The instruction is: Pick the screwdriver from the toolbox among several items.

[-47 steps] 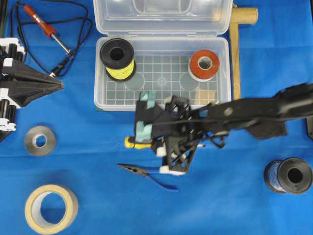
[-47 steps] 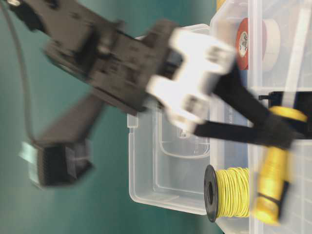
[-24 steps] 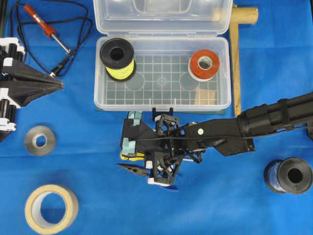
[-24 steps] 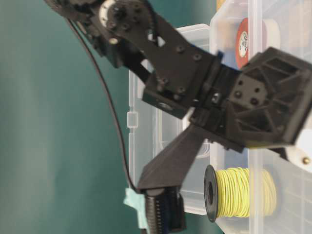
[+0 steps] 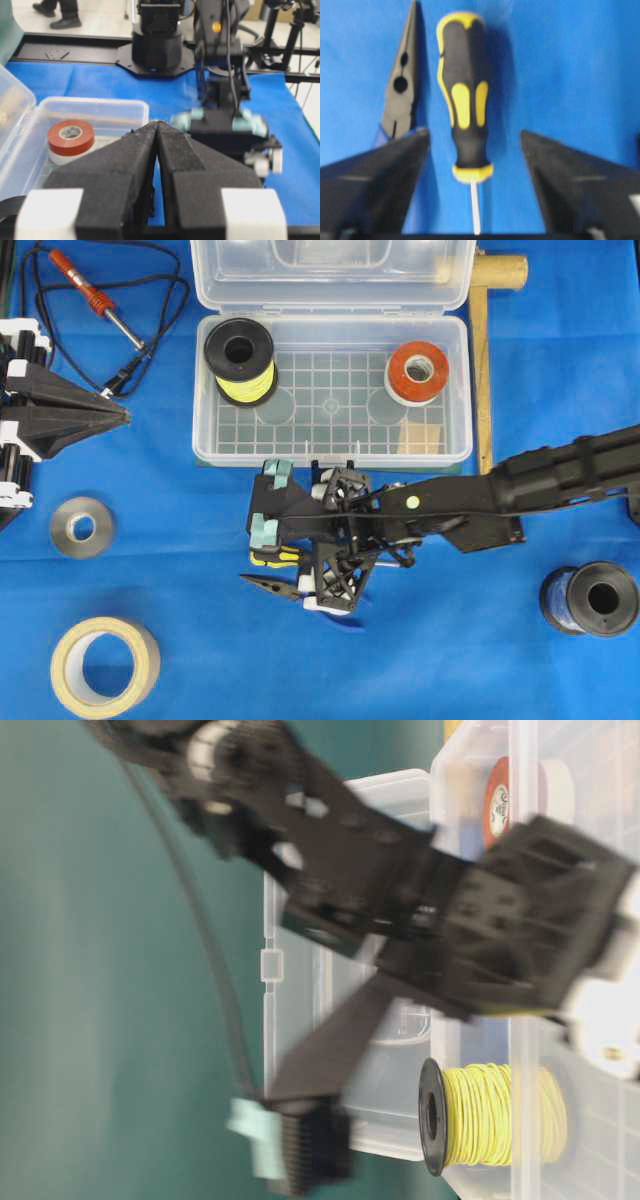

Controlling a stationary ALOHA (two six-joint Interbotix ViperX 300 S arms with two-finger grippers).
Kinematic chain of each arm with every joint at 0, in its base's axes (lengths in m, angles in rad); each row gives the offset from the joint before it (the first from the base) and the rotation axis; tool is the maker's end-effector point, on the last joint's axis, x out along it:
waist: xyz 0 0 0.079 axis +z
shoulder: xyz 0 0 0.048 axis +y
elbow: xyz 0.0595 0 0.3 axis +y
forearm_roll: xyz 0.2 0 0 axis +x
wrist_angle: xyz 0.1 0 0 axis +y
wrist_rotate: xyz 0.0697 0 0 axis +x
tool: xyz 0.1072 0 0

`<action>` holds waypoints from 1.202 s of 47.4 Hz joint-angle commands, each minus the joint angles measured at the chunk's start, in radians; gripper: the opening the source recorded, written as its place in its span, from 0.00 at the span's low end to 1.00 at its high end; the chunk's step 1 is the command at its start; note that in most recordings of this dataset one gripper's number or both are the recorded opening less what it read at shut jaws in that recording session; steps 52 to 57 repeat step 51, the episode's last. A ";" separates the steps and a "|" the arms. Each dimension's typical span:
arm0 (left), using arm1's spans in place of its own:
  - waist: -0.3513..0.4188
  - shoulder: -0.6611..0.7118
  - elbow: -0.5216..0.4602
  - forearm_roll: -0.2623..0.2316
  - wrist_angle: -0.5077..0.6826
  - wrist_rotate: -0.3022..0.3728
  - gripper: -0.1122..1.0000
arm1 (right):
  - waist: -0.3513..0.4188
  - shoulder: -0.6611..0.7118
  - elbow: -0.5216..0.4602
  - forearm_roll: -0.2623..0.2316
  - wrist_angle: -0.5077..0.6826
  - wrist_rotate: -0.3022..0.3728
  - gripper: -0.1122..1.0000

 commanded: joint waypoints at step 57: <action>0.002 -0.021 -0.011 -0.002 0.014 -0.003 0.10 | -0.041 -1.376 0.847 -0.318 -0.146 0.002 0.75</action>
